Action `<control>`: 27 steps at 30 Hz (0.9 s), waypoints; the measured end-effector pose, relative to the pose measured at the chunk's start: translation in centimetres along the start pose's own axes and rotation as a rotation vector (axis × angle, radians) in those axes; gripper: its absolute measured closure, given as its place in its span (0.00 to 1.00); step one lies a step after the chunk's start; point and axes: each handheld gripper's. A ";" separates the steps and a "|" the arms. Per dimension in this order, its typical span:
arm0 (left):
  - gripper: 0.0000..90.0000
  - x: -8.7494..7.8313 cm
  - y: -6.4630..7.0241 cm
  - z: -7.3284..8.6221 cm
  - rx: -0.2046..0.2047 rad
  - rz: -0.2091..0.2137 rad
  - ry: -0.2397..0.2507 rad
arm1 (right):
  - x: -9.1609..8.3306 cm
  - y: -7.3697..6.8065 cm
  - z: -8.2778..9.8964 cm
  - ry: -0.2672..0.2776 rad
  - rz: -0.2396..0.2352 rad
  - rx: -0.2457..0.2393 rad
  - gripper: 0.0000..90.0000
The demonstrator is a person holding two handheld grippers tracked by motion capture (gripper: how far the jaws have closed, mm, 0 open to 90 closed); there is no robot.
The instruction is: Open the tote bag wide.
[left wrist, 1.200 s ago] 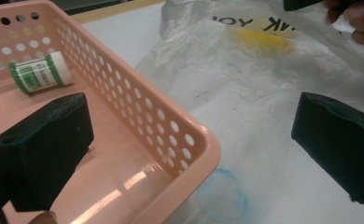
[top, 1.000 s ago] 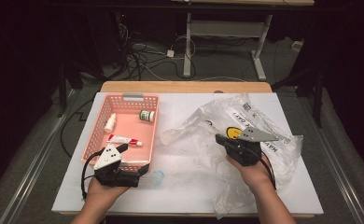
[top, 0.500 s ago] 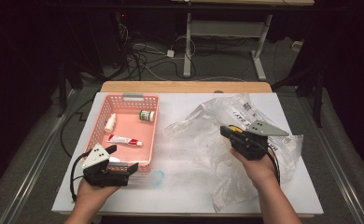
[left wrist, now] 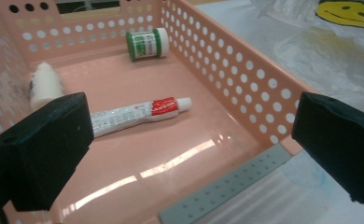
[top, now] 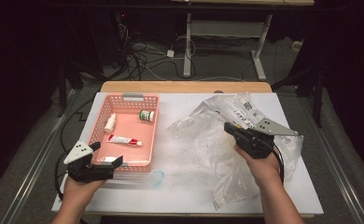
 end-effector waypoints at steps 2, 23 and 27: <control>0.00 -0.1 -0.3 0.0 -0.007 -0.007 0.003 | -0.1 0.0 -0.1 0.003 -0.003 0.002 1.00; 0.28 1.5 -1.1 -2.3 -0.030 0.020 0.012 | 0.8 -0.2 0.3 -0.030 -0.024 -0.011 1.00; 0.41 2.6 -1.0 -3.2 -0.028 -0.032 -0.002 | 0.8 -0.1 0.1 -0.024 -0.023 -0.013 1.00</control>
Point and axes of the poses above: each handheld gripper's, and its own axes: x roughly forward along the jaws, z roughly out of its underside, y roughly to its right, and after that the axes turned 10 degrees about y, right-handed
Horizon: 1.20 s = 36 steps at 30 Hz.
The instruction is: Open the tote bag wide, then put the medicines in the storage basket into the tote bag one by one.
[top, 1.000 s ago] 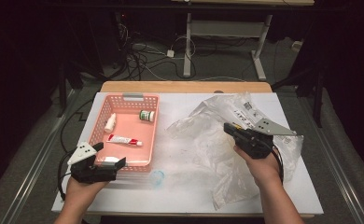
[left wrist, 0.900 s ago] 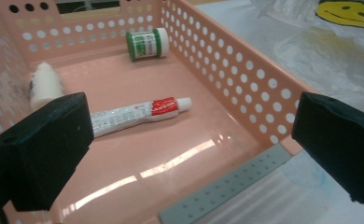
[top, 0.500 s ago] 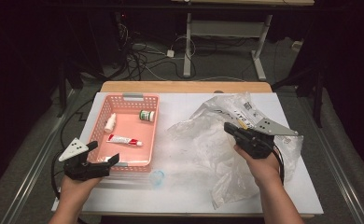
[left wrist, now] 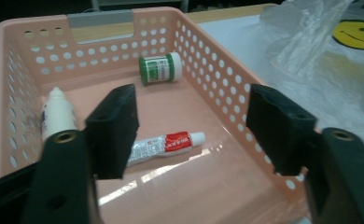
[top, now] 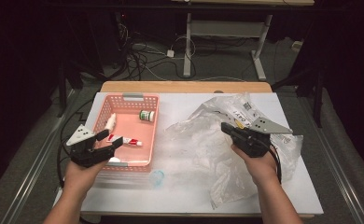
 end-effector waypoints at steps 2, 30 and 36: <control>0.49 0.3 -0.1 -0.3 0.002 0.001 0.002 | 0.1 0.1 -0.1 0.004 -0.004 -0.006 1.00; 0.98 6.2 -2.5 -2.7 -0.043 0.056 -0.365 | -0.1 -0.1 0.3 -0.002 -0.012 0.003 1.00; 0.98 8.0 -2.1 -2.9 -0.007 0.074 -0.454 | 0.0 -0.1 0.3 0.001 -0.018 0.005 1.00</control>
Point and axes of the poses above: each handheld gripper's, and its own axes: x roughly forward along the jaws, z roughly out of its underside, y roughly to its right, and after that the axes turned 10 degrees about y, right-handed
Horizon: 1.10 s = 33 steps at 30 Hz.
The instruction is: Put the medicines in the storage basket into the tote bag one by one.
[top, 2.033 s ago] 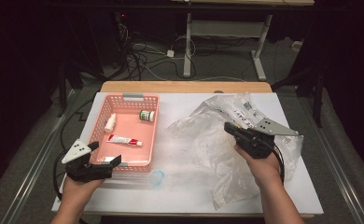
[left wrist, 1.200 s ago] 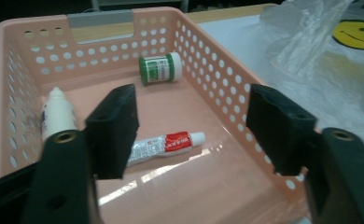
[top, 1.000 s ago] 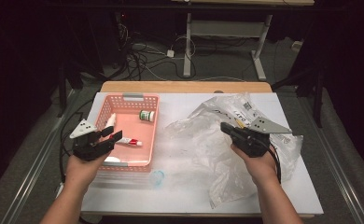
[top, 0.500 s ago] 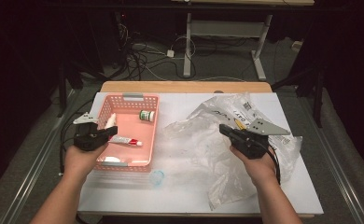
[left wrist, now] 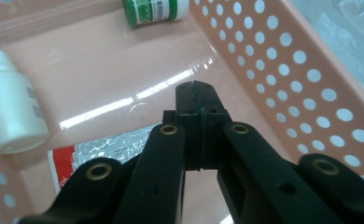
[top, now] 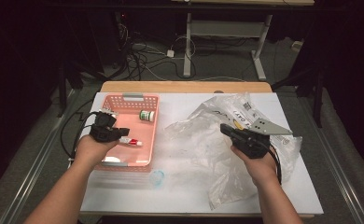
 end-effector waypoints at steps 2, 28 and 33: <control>0.98 0.5 0.1 -0.2 0.009 0.008 -0.037 | 0.0 0.0 0.0 0.001 -0.001 0.000 1.00; 0.98 5.4 1.3 -0.9 0.116 0.084 -0.390 | -0.1 -0.1 -0.2 0.005 -0.005 -0.005 1.00; 0.98 6.2 1.1 -0.7 0.114 0.085 -0.405 | -0.2 -0.1 -0.2 0.006 -0.004 -0.008 1.00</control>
Point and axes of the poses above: each handheld gripper's, and its own axes: x roughly forward along the jaws, z roughly out of its underside, y roughly to its right, and after that the axes turned 10 degrees about y, right-handed
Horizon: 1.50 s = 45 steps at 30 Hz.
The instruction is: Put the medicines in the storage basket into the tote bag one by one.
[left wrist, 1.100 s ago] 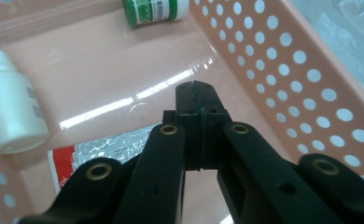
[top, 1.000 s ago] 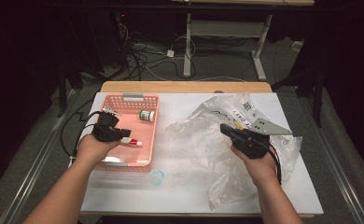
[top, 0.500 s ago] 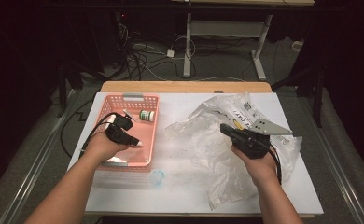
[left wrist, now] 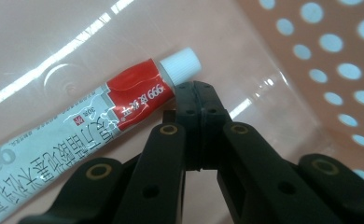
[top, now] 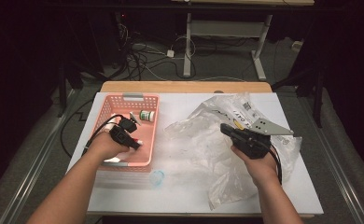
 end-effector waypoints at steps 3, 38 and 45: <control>0.98 0.3 -0.1 -0.3 -0.010 -0.004 0.021 | 0.0 0.1 0.0 0.002 -0.001 -0.001 1.00; 0.98 -1.0 -4.4 -0.7 -0.125 -0.346 0.130 | 0.3 -0.3 0.3 -0.011 -0.008 -0.002 1.00; 0.98 -0.4 -4.1 -0.5 -0.118 -0.351 0.078 | 0.2 -0.2 0.4 -0.010 -0.009 0.001 1.00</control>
Point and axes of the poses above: each handheld gripper's, and its own axes: x roughly forward along the jaws, z roughly out of its underside, y roughly to its right, and after that the axes turned 10 degrees about y, right-handed
